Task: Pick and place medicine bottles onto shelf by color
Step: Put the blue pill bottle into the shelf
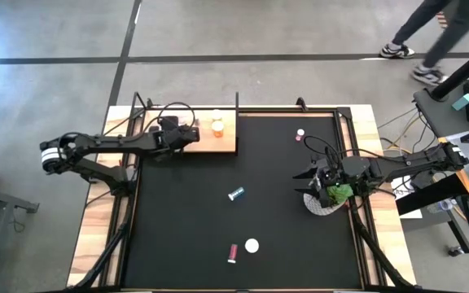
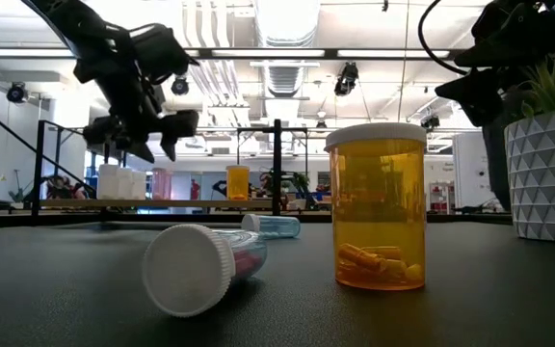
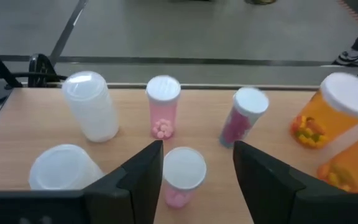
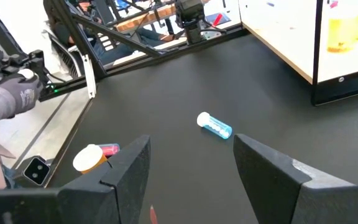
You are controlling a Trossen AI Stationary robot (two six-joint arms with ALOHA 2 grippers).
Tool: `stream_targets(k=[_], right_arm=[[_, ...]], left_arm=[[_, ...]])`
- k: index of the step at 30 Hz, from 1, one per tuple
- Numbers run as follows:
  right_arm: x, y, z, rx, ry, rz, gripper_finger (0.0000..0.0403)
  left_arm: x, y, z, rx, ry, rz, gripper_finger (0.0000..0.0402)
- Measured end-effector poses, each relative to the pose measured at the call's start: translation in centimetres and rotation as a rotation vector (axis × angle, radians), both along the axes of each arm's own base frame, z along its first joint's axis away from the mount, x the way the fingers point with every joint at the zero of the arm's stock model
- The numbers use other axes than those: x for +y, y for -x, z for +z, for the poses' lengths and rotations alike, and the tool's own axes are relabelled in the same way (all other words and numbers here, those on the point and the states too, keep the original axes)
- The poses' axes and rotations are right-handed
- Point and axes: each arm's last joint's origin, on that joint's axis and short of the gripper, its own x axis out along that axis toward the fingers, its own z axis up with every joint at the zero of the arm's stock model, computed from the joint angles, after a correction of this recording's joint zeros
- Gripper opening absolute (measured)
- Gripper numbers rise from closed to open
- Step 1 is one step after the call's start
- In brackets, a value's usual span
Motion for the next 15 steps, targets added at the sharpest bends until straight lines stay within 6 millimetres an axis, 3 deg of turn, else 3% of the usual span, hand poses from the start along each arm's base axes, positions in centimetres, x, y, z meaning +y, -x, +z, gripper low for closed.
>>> stream_targets(k=[5,15], right_arm=[[0.0,0.0,0.0,0.000,0.000,0.000,0.0219],[0.0,0.0,0.0,0.000,0.000,0.000,0.0219]], left_arm=[[-0.1,0.2,1.4,0.012,-0.034,-0.042,0.0179],[-1.3,-0.7,7.1,-0.034,-0.138,-0.249,0.0179]])
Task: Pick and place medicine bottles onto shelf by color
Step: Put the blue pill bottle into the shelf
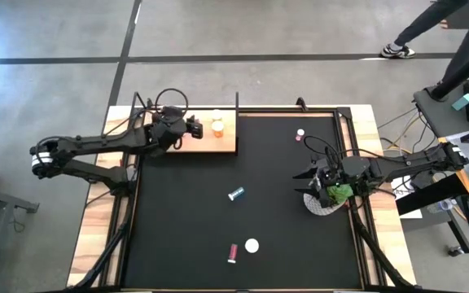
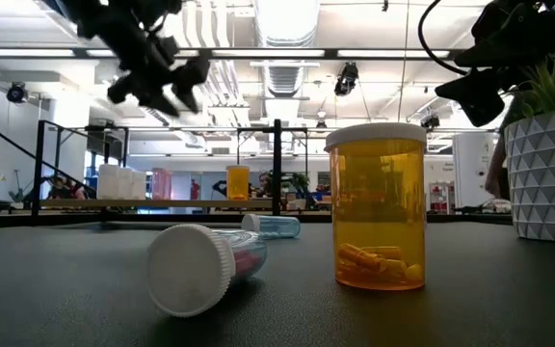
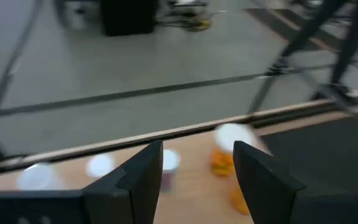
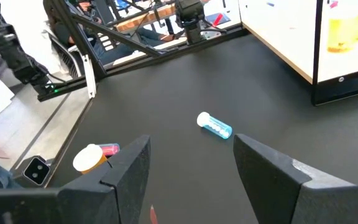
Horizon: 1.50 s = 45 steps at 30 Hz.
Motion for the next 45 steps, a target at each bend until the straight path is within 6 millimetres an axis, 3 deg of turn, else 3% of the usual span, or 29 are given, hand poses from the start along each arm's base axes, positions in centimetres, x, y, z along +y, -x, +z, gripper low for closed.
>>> stream_targets(k=[5,13,26,36,45], right_arm=[[0.0,0.0,0.0,0.000,0.000,0.000,0.0219],[0.0,0.0,0.0,0.000,0.000,0.000,0.0219],[0.0,0.0,0.0,0.000,0.000,0.000,0.0219],[0.0,0.0,0.0,0.000,0.000,0.000,0.0219],[0.0,0.0,0.1,-0.005,-0.001,0.000,0.0219]], left_arm=[[-1.4,-1.3,1.7,-0.013,-0.009,-0.128,0.0179],[-5.3,-4.2,3.4,-0.043,-0.007,-0.314,0.0179],[-11.6,-9.3,2.4,-0.013,0.064,-0.630,0.0179],[-14.5,-11.1,2.3,-0.089,0.138,-0.664,0.0179],[-16.8,-15.0,2.5,-0.202,0.164,-0.681,0.0179]])
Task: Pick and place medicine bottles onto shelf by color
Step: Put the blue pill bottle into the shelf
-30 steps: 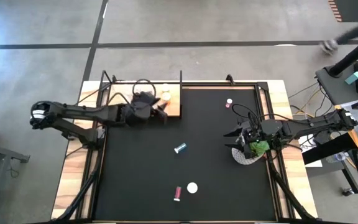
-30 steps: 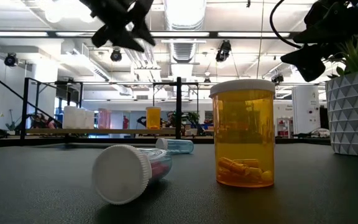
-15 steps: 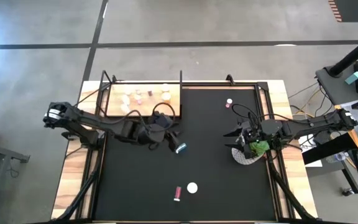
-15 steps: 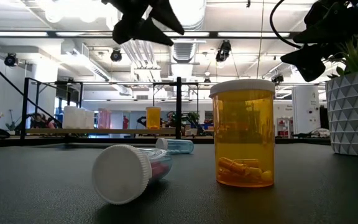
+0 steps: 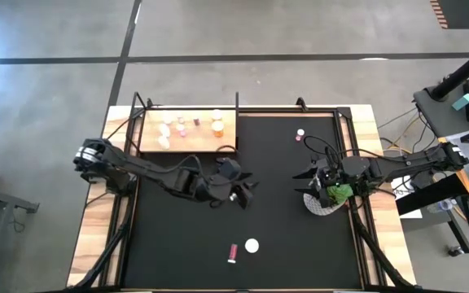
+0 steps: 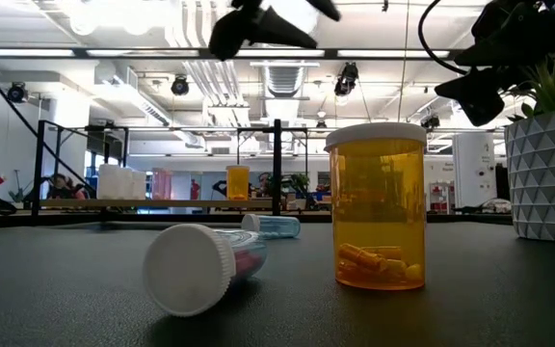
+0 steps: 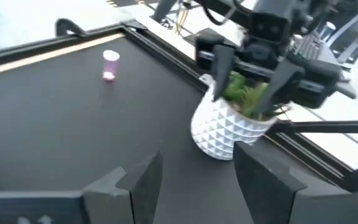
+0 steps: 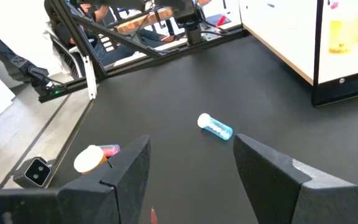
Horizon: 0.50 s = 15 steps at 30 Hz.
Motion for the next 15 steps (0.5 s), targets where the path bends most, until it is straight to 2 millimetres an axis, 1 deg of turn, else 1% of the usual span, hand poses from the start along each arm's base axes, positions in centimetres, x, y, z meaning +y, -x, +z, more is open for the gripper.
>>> stream_targets(k=[3,7,10,15], right_arm=[[0.0,0.0,0.0,0.000,0.000,0.000,0.0219],[0.0,0.0,0.0,0.000,0.000,0.000,0.0219],[0.0,0.0,0.0,0.000,0.000,0.000,0.0219],[0.0,0.0,0.0,0.000,0.000,0.000,0.0219]], left_arm=[[-1.2,-1.0,-0.2,-0.007,0.039,0.010,0.0179],[-3.1,-1.3,-0.9,-0.018,0.127,0.058,0.0179],[-4.6,-1.0,-1.8,-0.019,0.219,0.090,0.0179],[-7.4,-0.2,-2.5,-0.059,0.375,0.112,0.0179]])
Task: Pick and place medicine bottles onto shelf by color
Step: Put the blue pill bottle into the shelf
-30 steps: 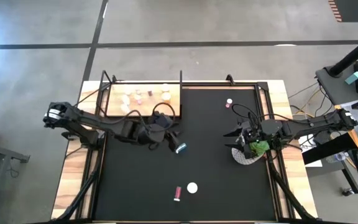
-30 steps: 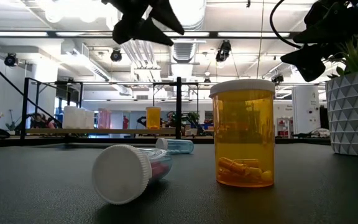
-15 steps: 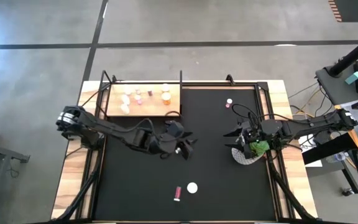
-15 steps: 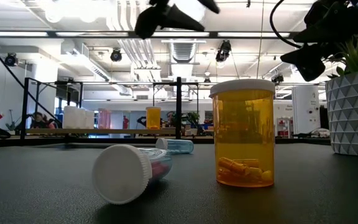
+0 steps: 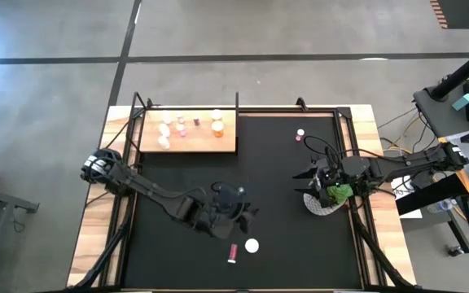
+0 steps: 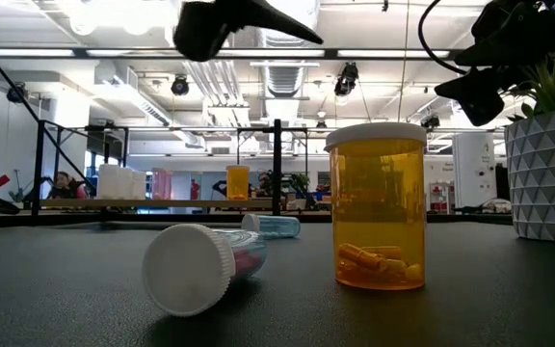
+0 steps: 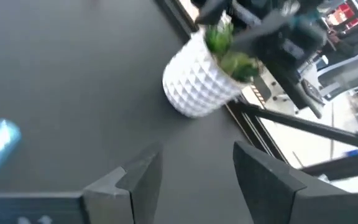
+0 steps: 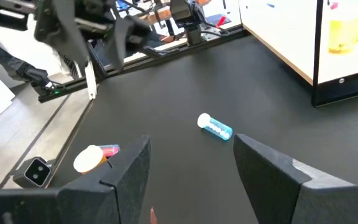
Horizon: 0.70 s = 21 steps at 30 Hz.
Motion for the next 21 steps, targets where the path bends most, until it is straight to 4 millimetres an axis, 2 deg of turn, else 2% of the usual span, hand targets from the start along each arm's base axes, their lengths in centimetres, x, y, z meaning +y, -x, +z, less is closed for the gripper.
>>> stream_targets(k=[3,6,10,17,21], right_arm=[[0.0,0.0,0.0,0.000,0.000,0.000,0.0219],[0.0,0.0,0.0,0.000,0.000,0.000,0.0219],[0.0,0.0,0.0,0.000,0.000,0.000,0.0219],[0.0,0.0,0.0,0.001,0.000,0.000,0.0219],[0.0,0.0,0.0,0.001,0.000,0.000,0.0219]], left_arm=[[-1.1,0.4,-0.3,-0.009,0.039,0.008,0.0179],[-1.2,0.7,-0.4,0.001,-0.006,0.038,0.0179],[-0.3,0.4,-0.2,0.043,-0.180,0.032,0.0179],[1.4,-1.0,3.4,0.091,-0.563,-0.017,0.0179],[2.2,-1.3,3.8,0.130,-0.644,-0.021,0.0181]])
